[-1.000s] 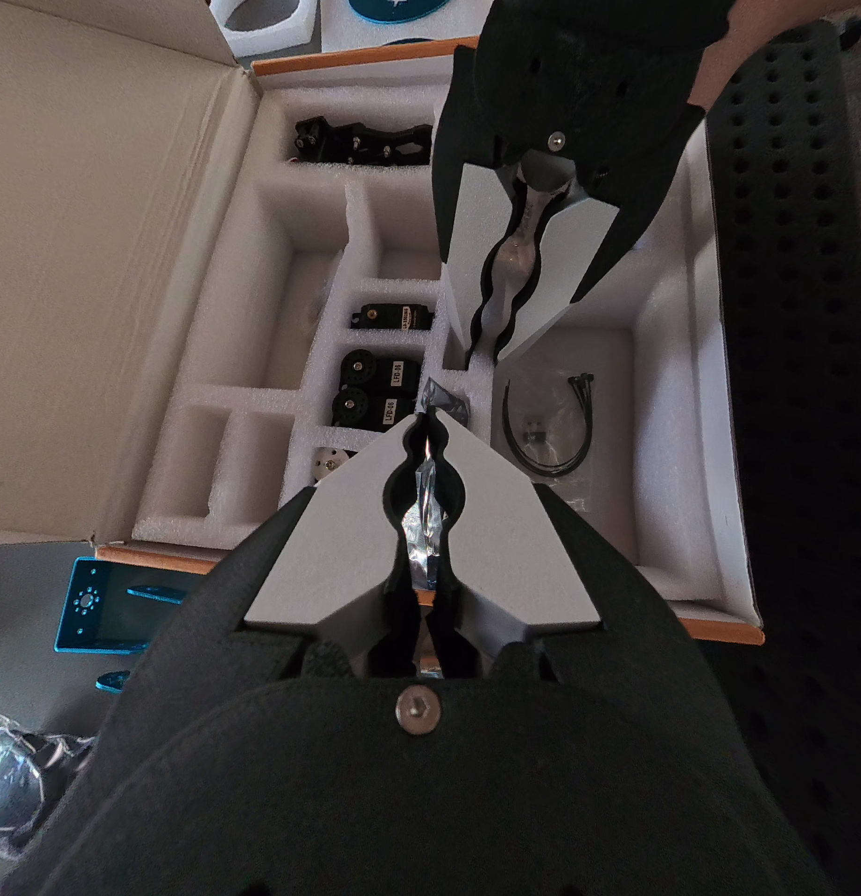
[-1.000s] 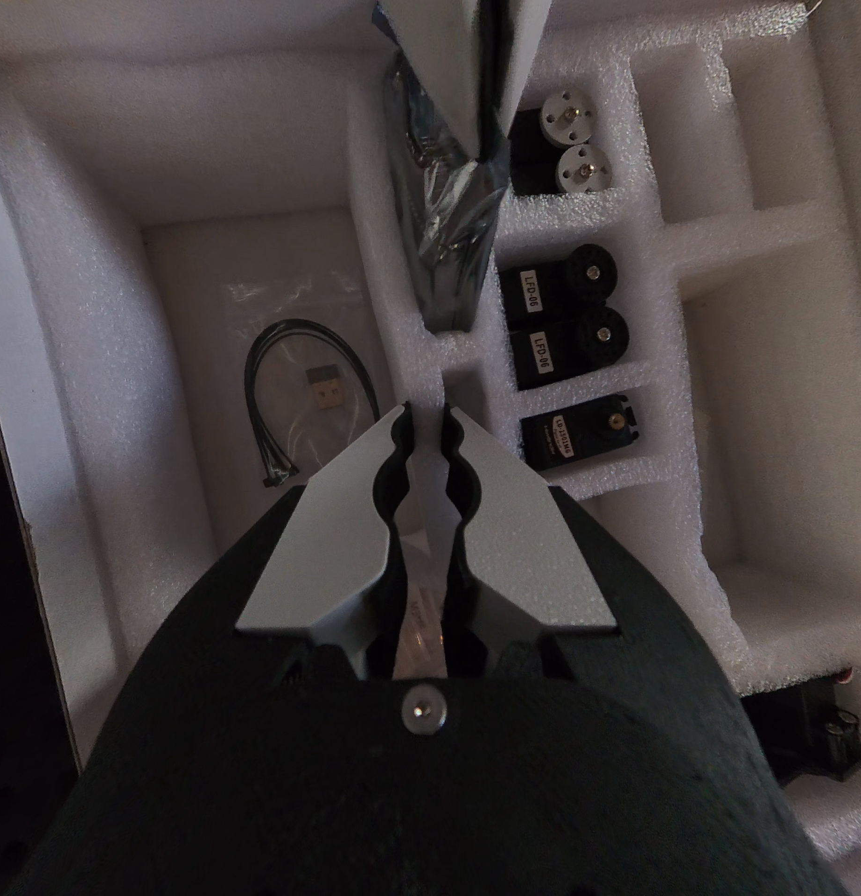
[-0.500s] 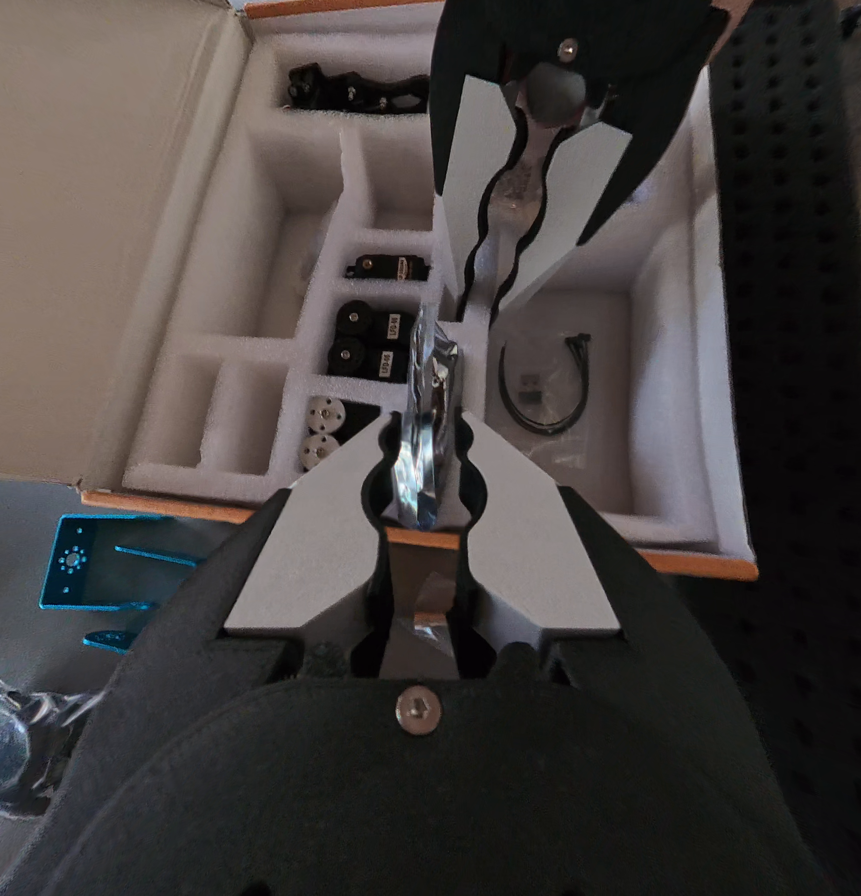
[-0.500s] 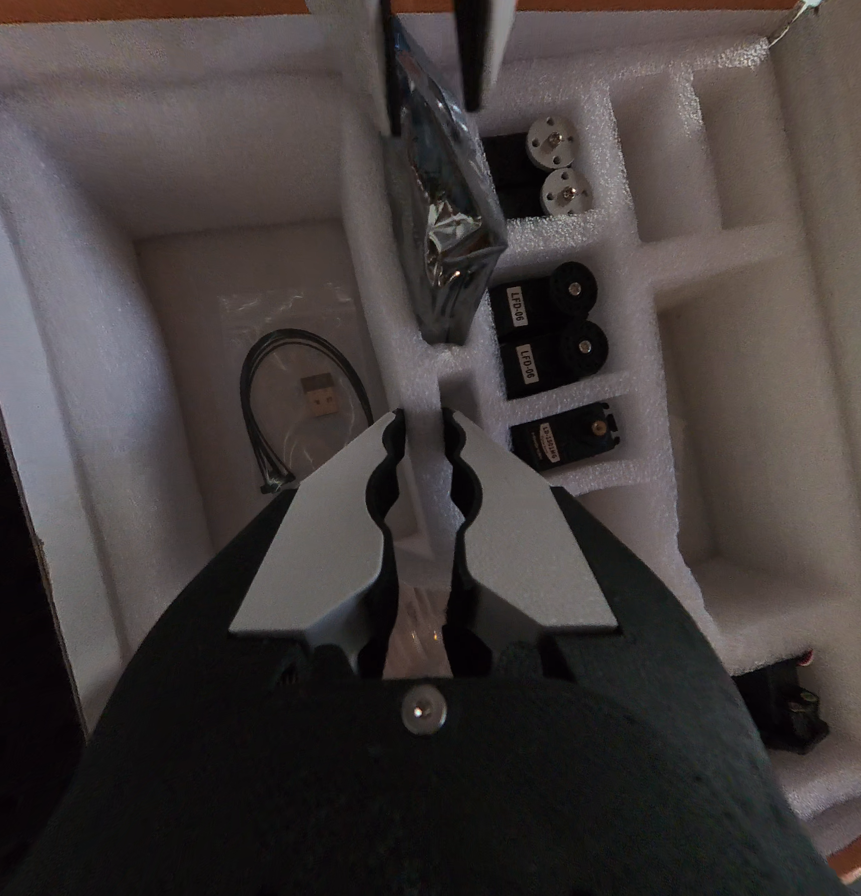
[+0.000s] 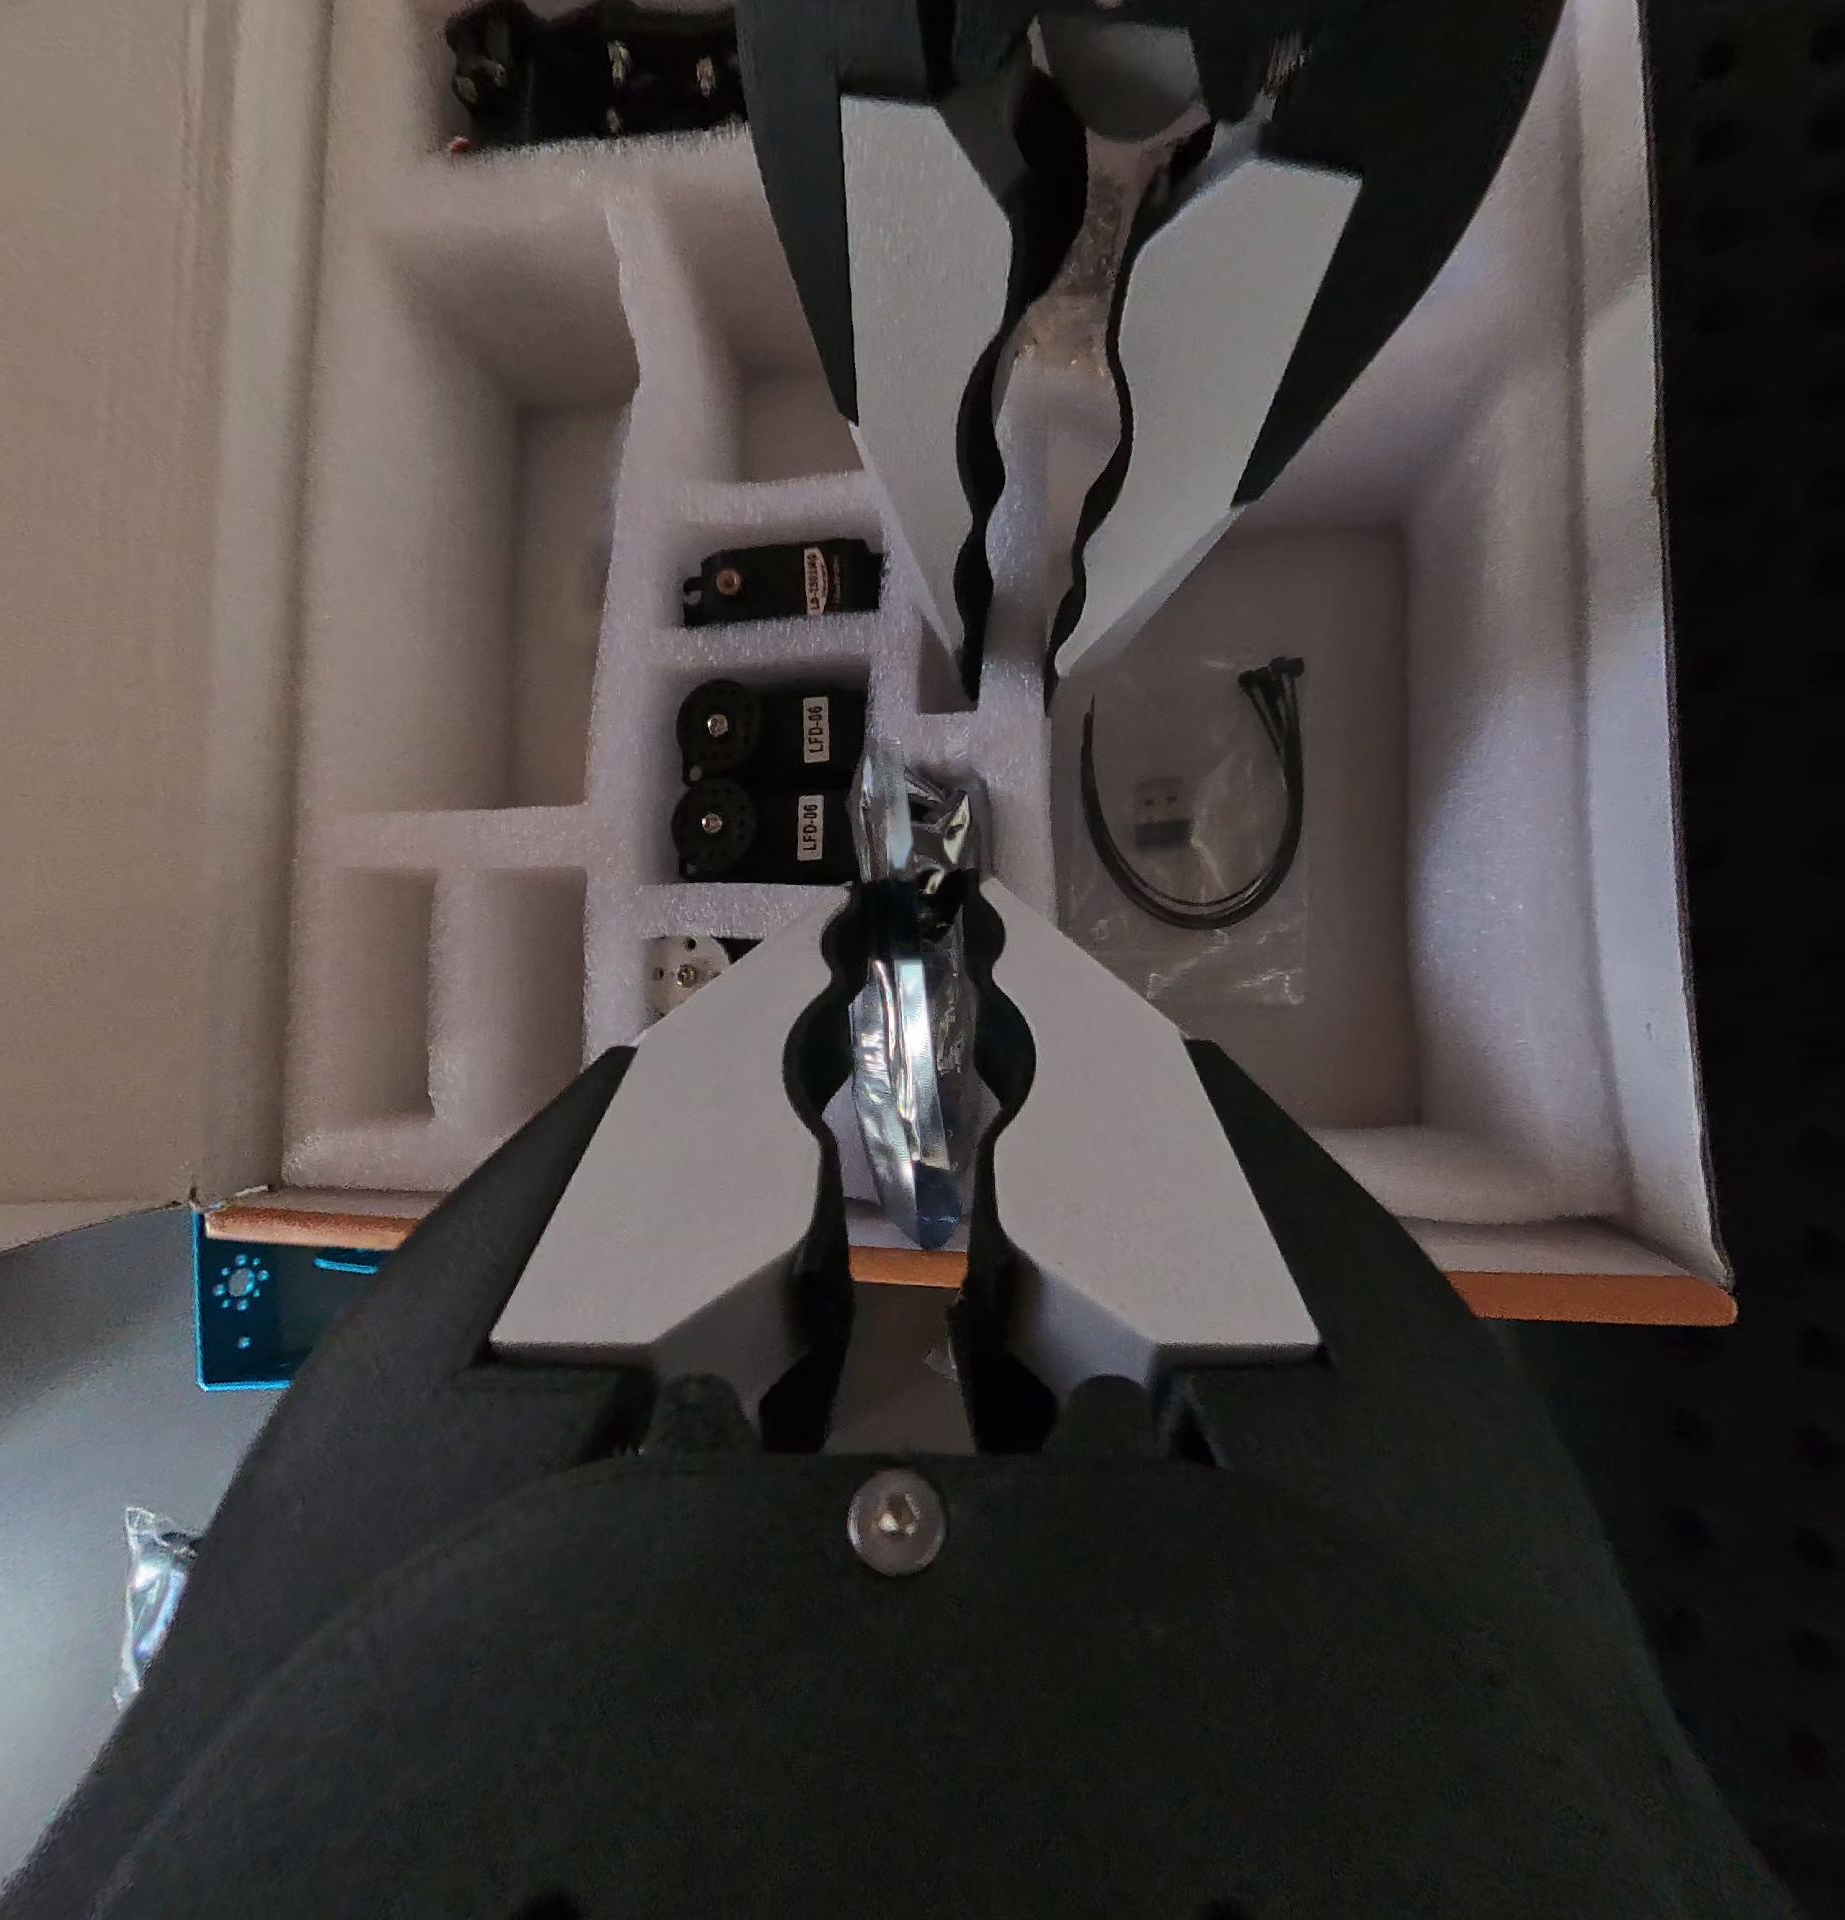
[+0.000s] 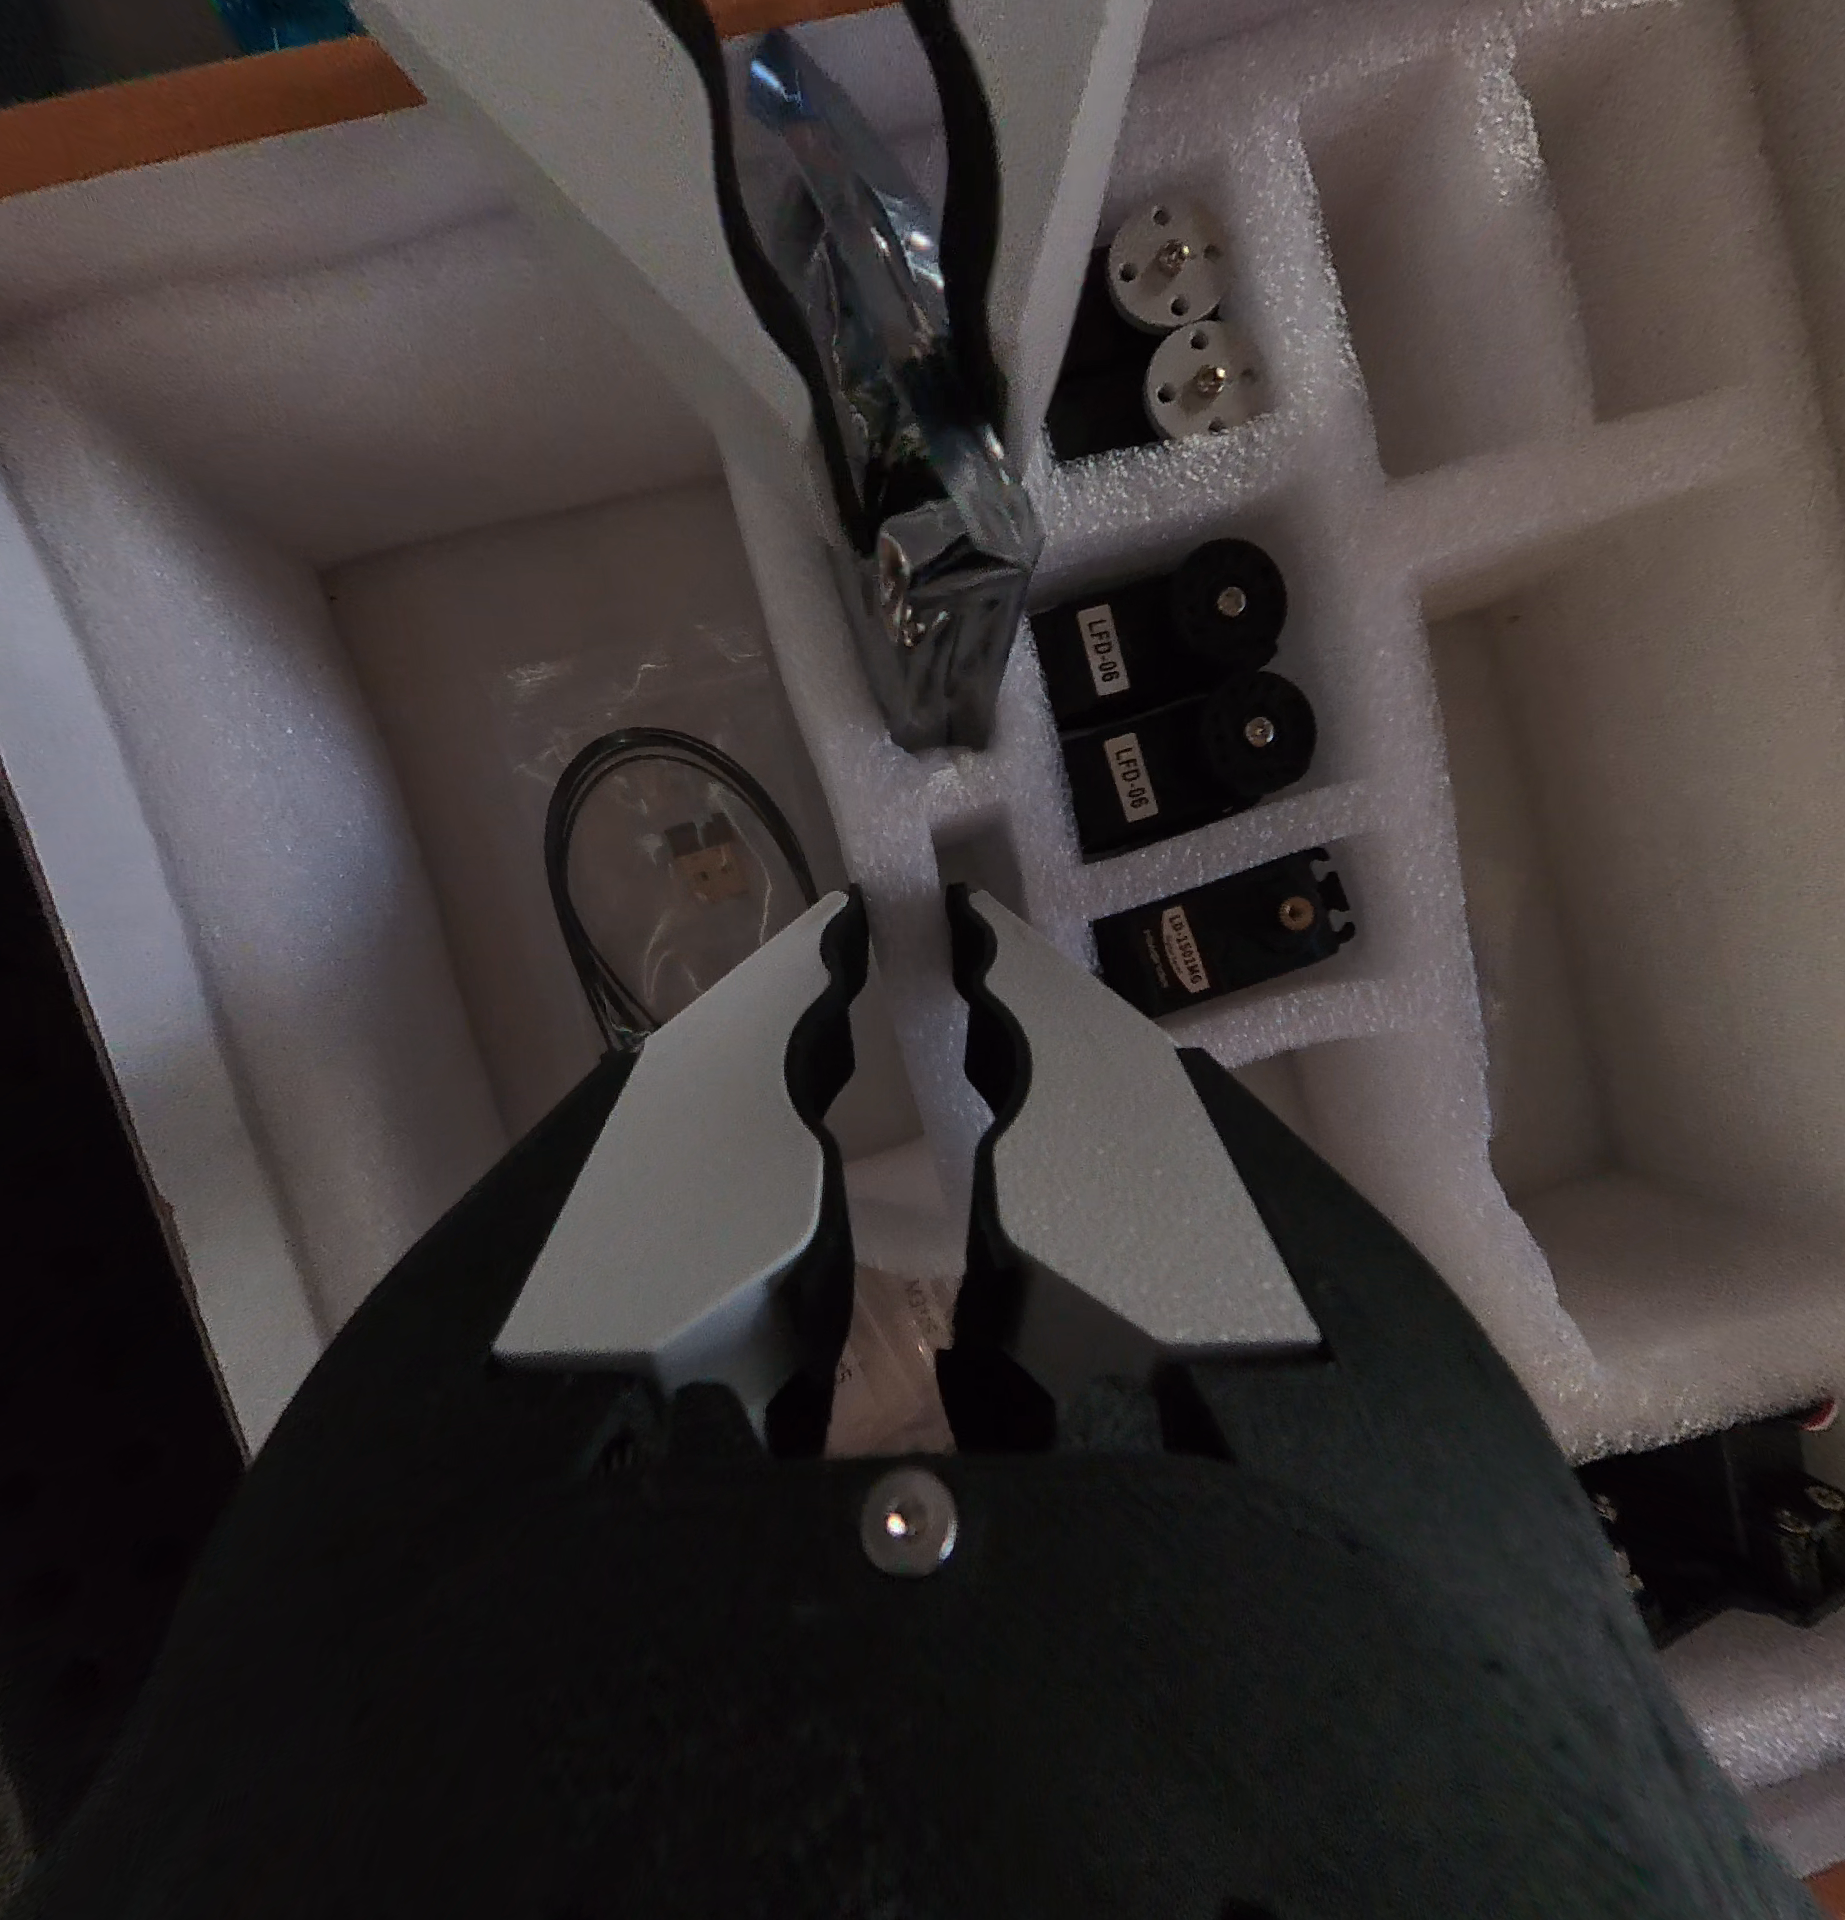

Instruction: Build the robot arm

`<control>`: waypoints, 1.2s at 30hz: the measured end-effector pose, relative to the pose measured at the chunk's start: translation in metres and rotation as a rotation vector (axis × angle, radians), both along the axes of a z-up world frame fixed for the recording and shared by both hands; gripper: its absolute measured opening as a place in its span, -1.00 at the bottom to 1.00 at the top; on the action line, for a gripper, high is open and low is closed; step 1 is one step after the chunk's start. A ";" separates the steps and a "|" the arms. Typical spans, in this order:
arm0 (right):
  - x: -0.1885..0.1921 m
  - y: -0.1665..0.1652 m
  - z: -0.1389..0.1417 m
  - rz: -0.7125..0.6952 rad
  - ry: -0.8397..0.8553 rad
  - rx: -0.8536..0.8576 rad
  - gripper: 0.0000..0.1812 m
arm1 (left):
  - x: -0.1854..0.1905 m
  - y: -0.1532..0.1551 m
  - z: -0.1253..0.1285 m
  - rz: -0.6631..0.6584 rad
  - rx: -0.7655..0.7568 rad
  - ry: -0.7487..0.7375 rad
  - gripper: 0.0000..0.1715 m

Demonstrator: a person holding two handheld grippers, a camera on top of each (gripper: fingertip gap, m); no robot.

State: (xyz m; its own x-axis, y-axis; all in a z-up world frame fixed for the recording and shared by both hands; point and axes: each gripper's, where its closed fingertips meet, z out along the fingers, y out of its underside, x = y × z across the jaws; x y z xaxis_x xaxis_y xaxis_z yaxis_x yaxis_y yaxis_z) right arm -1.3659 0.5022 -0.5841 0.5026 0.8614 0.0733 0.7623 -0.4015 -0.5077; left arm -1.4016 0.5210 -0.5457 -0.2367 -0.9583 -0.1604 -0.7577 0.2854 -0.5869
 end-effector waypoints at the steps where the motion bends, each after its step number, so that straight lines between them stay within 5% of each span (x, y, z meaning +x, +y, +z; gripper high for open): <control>1: -0.001 0.001 0.000 -0.002 0.008 0.015 -0.85 | -0.001 0.000 0.001 0.004 -0.019 0.017 -0.83; 36: -0.006 0.006 -0.004 -0.008 0.062 0.065 -0.88 | -0.035 0.008 0.037 0.099 -0.093 -0.067 -0.89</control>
State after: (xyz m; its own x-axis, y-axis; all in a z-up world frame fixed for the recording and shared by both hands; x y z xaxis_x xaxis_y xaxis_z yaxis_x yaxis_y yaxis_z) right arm -1.3715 0.5079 -0.5876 0.5149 0.8517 0.0977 0.7255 -0.3722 -0.5790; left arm -1.4366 0.5288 -0.5090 -0.1324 -0.9878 -0.0819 -0.7378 0.1534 -0.6574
